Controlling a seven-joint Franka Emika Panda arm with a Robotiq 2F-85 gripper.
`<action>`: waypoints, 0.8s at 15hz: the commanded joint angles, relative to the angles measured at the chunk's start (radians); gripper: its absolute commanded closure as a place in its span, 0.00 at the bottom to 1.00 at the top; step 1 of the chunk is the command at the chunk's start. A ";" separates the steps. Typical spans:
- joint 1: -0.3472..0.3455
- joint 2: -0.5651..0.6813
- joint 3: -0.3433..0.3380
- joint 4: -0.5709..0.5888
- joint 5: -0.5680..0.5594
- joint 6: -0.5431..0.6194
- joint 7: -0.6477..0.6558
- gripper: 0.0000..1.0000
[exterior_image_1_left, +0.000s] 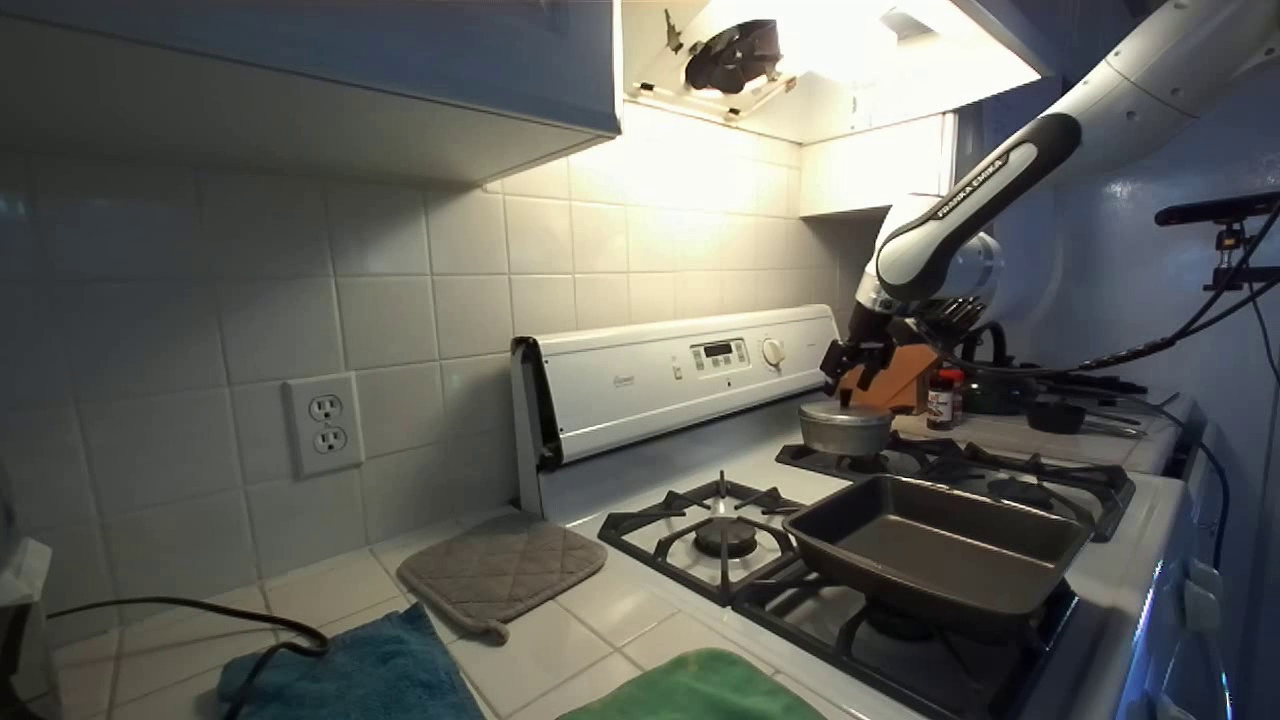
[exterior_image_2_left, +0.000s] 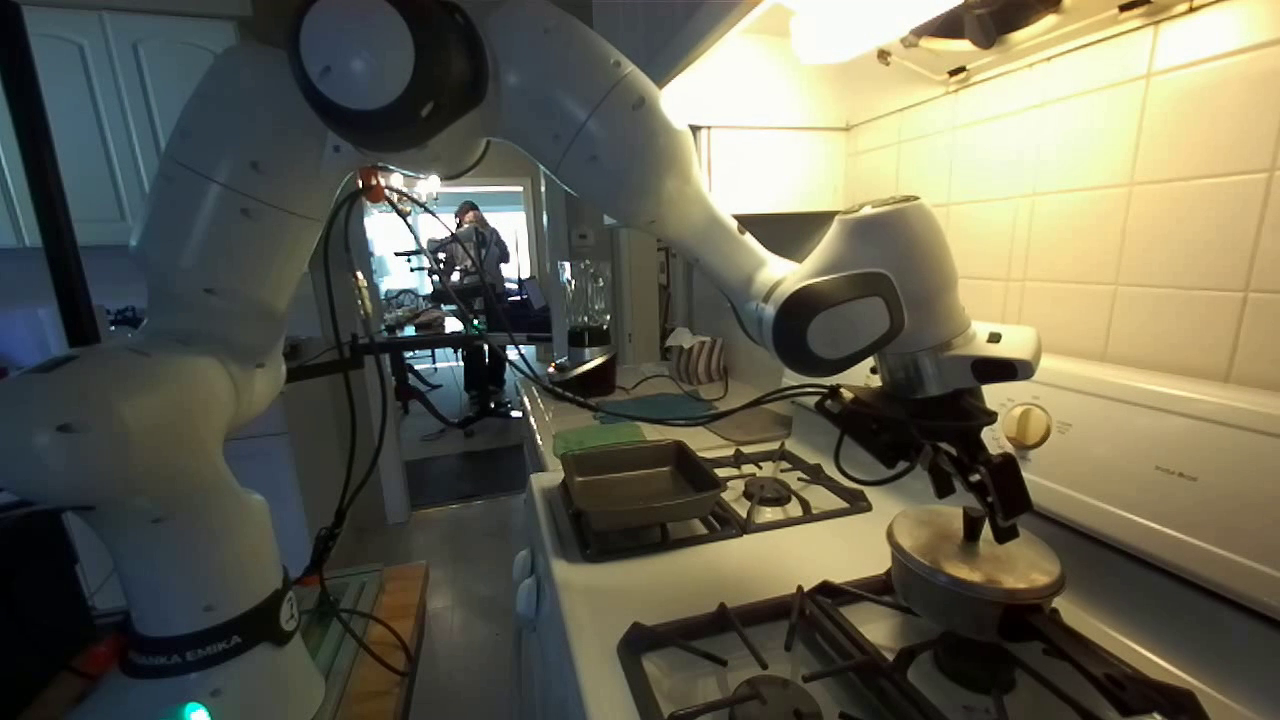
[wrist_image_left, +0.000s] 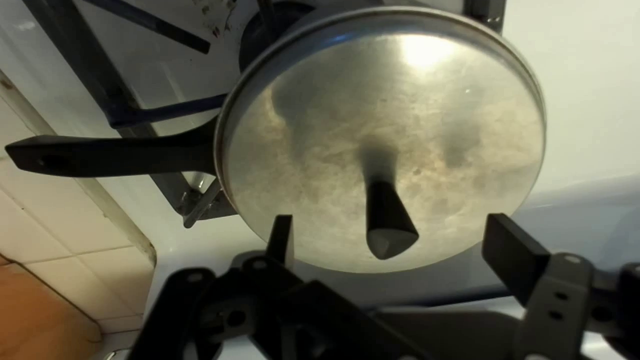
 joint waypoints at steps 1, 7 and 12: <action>-0.011 0.026 0.006 0.037 -0.021 -0.002 0.006 0.31; -0.012 0.027 0.006 0.040 -0.021 -0.003 0.005 0.75; -0.007 0.030 0.003 0.042 -0.025 -0.003 0.012 0.22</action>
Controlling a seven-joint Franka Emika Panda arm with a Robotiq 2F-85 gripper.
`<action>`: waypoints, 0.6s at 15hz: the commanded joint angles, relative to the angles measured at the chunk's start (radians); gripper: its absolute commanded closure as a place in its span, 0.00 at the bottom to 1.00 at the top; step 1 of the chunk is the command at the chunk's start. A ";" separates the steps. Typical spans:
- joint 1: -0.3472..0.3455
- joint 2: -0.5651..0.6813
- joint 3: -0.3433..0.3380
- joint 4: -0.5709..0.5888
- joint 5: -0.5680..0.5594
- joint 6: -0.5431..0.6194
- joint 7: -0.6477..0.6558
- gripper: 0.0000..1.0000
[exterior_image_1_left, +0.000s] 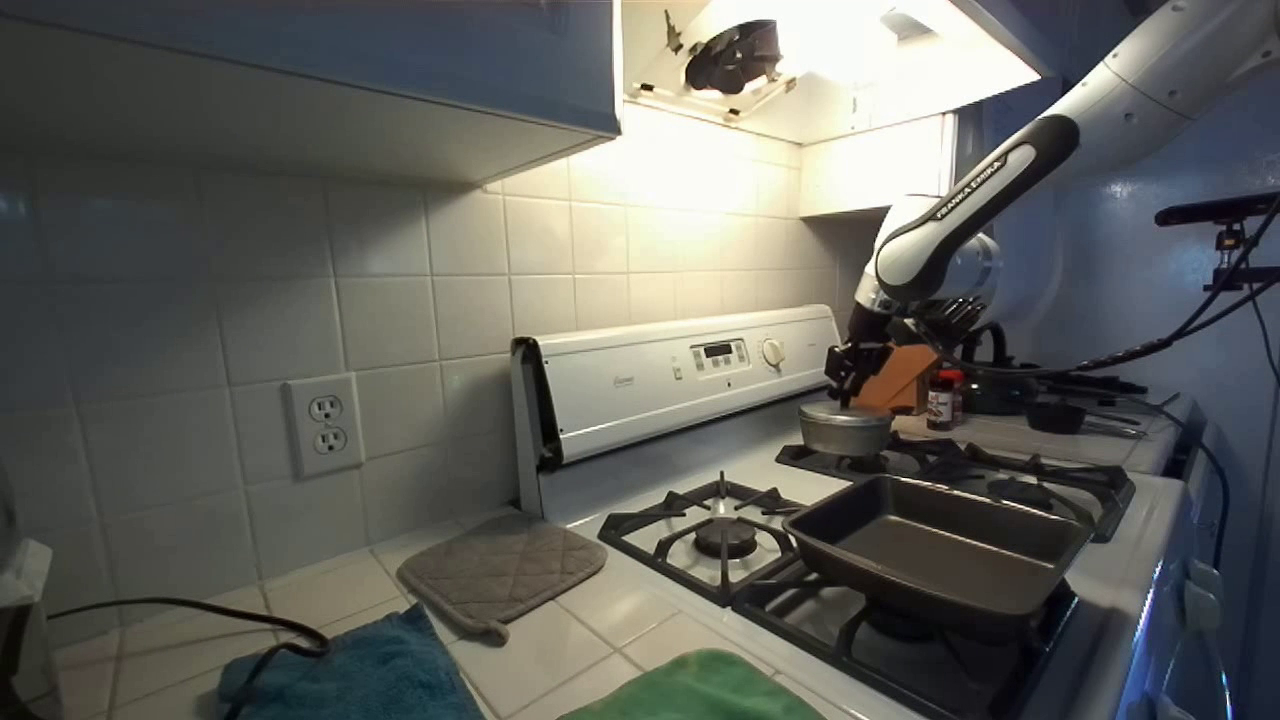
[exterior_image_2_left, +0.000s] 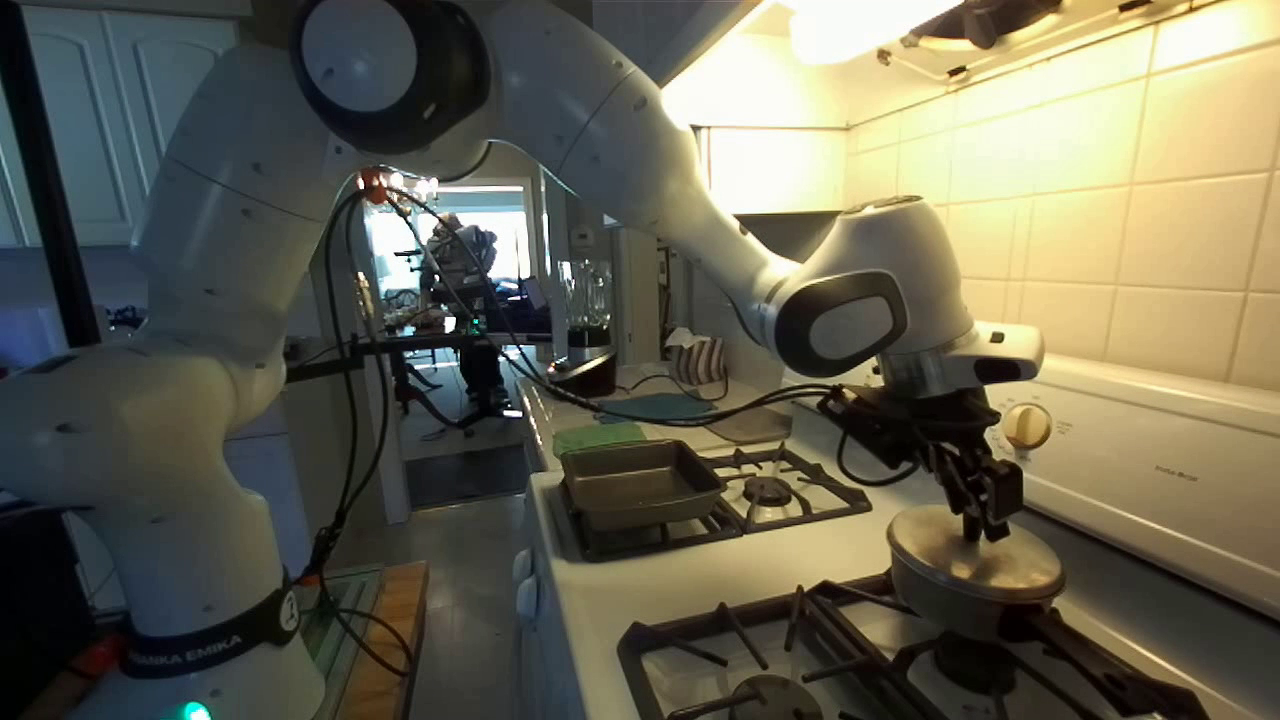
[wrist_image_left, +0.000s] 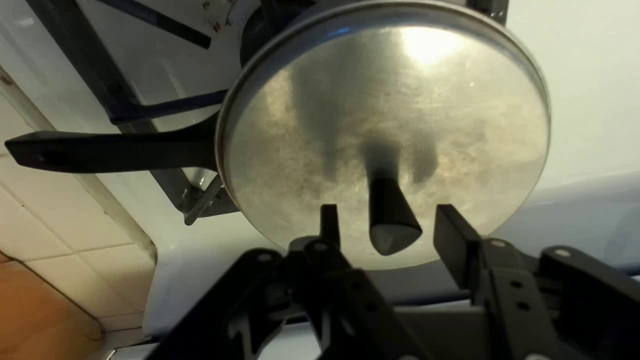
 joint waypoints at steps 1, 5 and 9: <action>-0.006 0.025 0.003 0.035 -0.024 -0.004 0.014 0.61; -0.005 0.026 0.003 0.036 -0.024 -0.004 0.014 0.77; -0.007 0.027 0.009 0.037 -0.021 -0.008 0.007 0.94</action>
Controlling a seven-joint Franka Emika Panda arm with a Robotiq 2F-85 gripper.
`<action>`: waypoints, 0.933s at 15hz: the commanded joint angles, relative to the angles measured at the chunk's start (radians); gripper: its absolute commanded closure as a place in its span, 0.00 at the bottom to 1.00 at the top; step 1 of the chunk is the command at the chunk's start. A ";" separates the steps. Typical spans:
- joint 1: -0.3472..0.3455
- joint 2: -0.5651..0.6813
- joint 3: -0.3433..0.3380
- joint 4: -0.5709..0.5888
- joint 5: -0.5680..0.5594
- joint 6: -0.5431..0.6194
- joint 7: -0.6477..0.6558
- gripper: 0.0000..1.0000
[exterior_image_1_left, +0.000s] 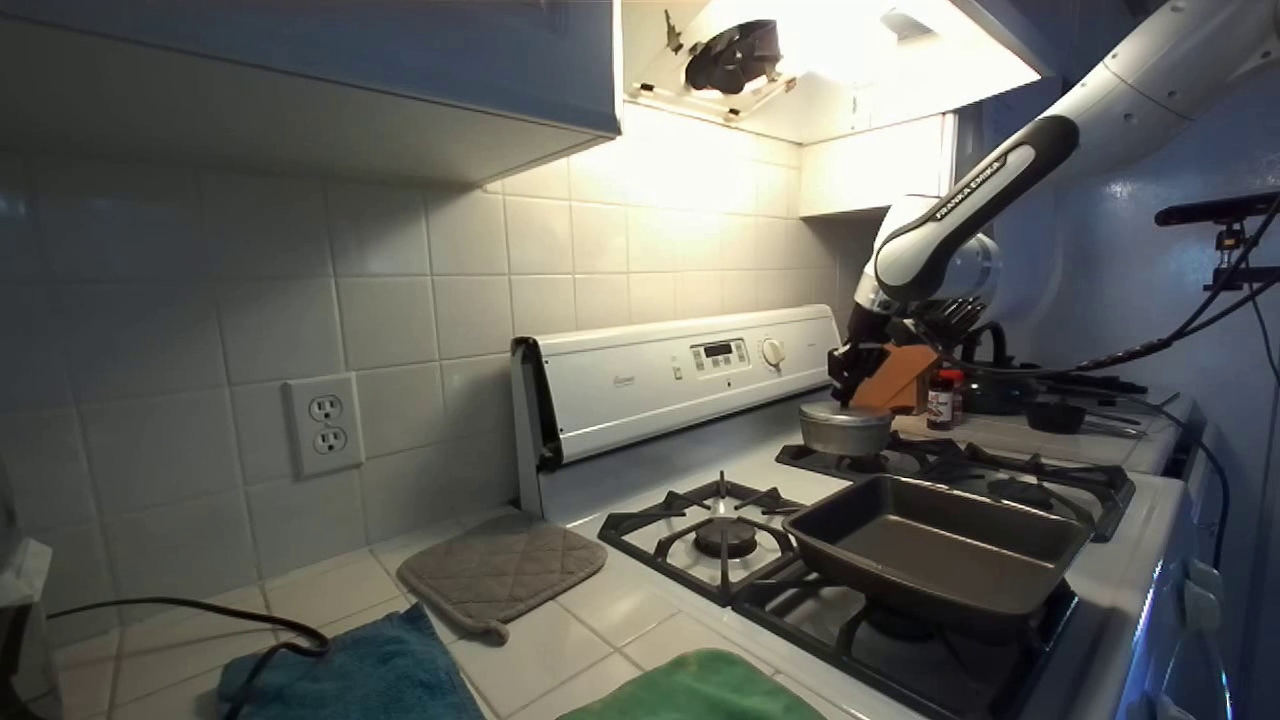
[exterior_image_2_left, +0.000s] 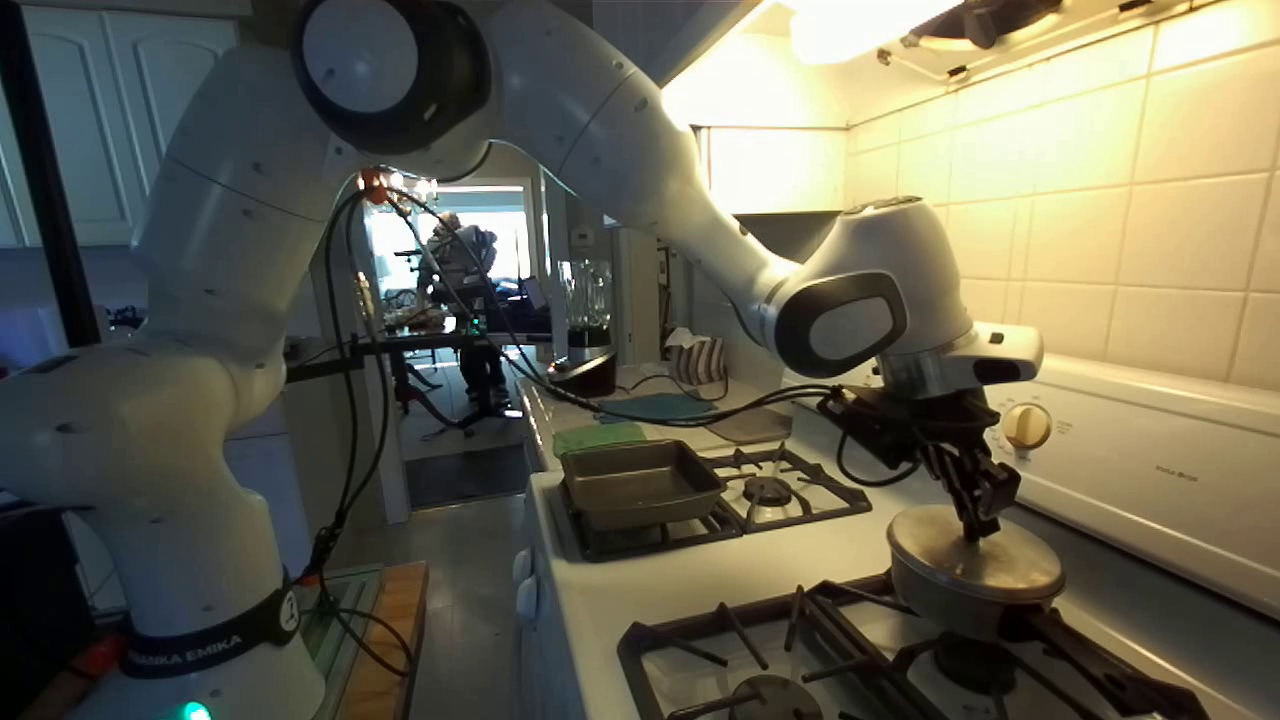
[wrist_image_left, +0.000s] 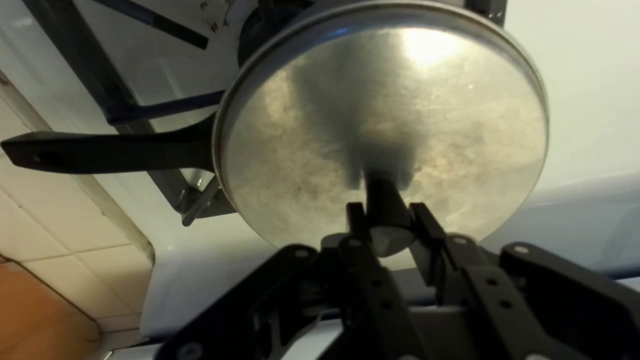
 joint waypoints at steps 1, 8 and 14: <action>-0.008 0.025 0.007 0.037 -0.021 -0.008 0.008 0.94; -0.012 -0.012 0.018 0.013 -0.005 -0.005 0.008 0.94; -0.006 -0.048 0.016 -0.002 -0.009 0.004 0.017 0.94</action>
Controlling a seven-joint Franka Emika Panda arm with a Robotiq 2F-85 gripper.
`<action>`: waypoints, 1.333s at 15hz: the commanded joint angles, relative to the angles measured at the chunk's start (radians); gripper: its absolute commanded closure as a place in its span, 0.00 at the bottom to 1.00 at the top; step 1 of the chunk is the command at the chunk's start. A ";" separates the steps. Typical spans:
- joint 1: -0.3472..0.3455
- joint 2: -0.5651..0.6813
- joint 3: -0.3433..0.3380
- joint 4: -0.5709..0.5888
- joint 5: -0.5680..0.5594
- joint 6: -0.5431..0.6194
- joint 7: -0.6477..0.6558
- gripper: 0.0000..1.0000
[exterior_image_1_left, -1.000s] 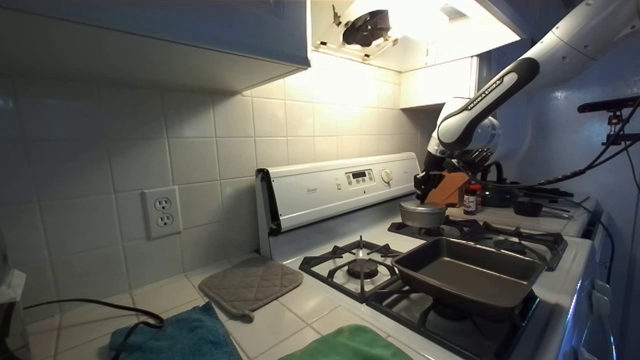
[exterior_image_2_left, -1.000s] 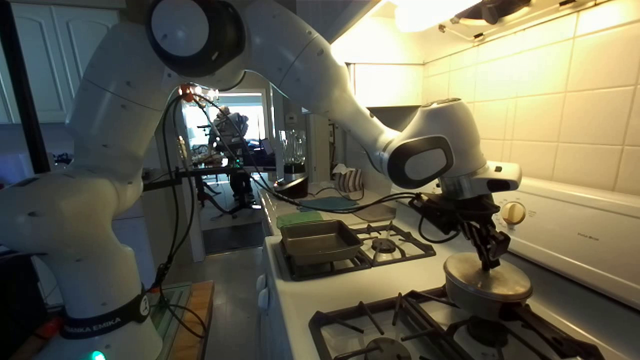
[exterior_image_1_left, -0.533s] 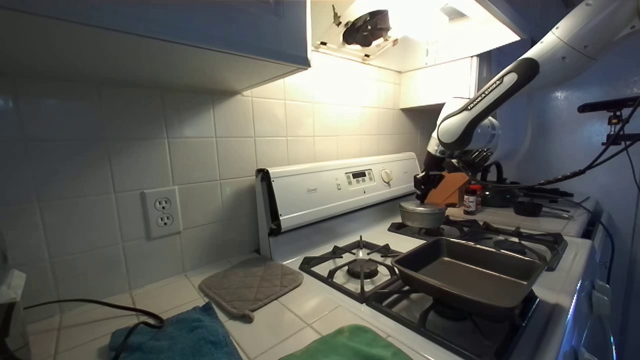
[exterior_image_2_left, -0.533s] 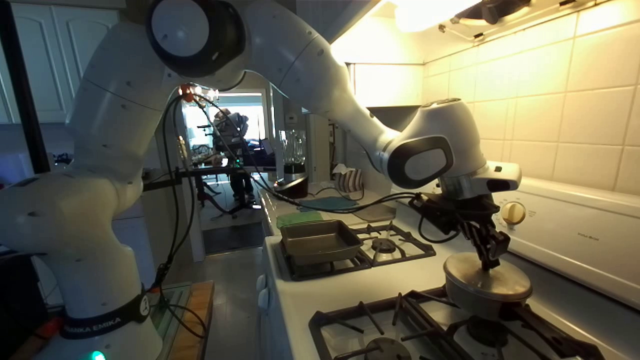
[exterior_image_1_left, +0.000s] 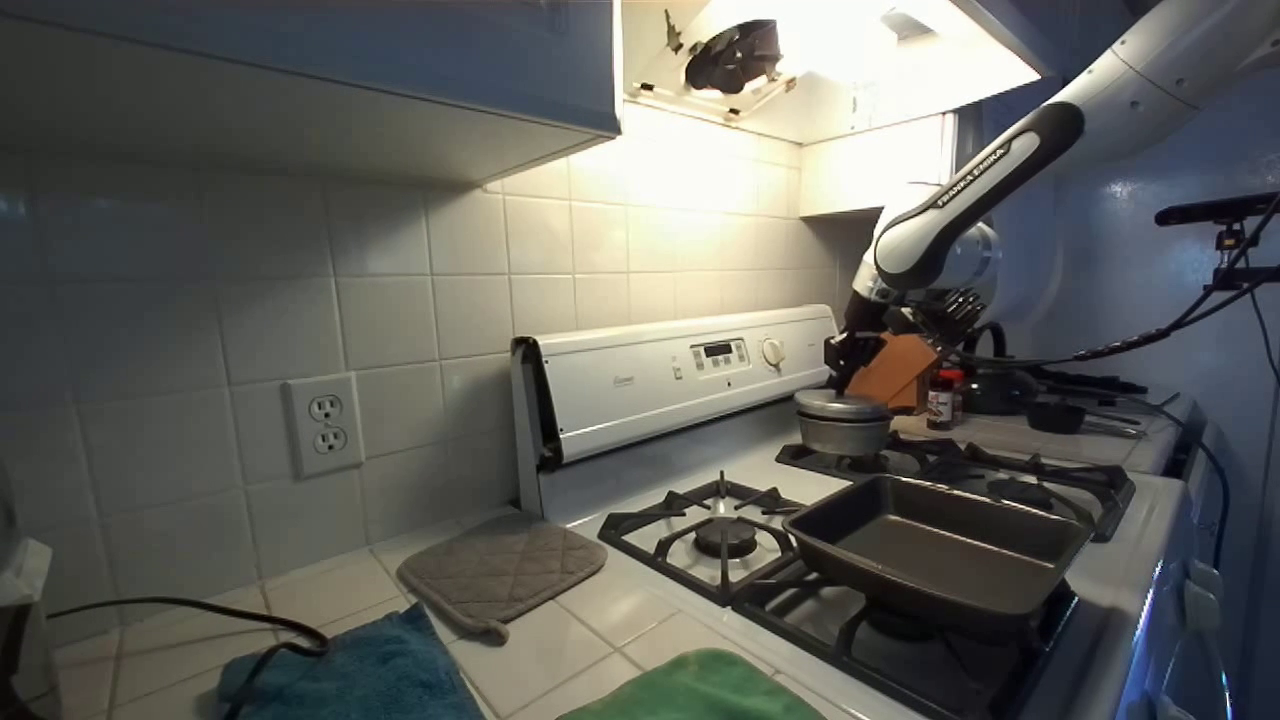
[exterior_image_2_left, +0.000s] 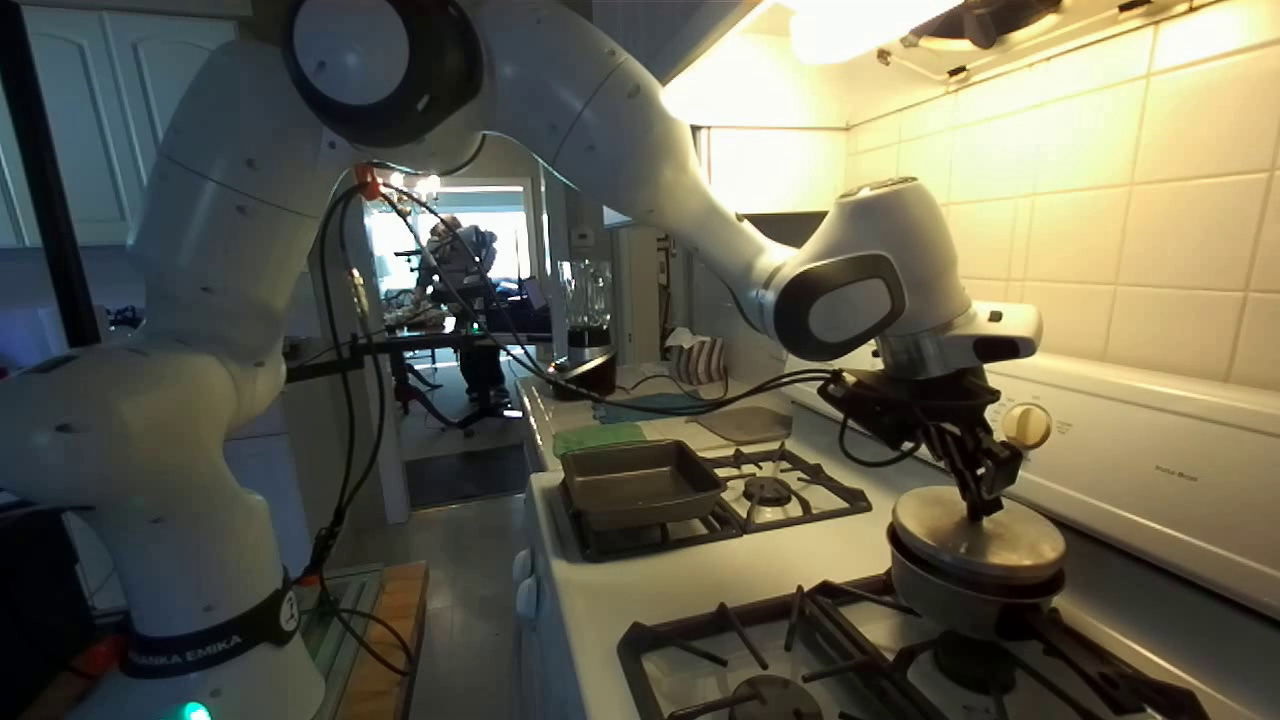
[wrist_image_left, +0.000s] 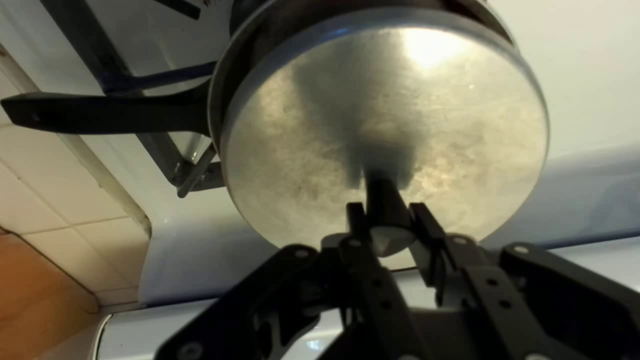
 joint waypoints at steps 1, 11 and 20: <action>-0.006 -0.028 0.008 -0.007 -0.008 0.000 0.018 0.94; -0.032 -0.188 0.017 -0.154 0.020 -0.045 -0.007 0.94; -0.056 -0.282 -0.054 -0.278 0.004 -0.081 0.068 0.94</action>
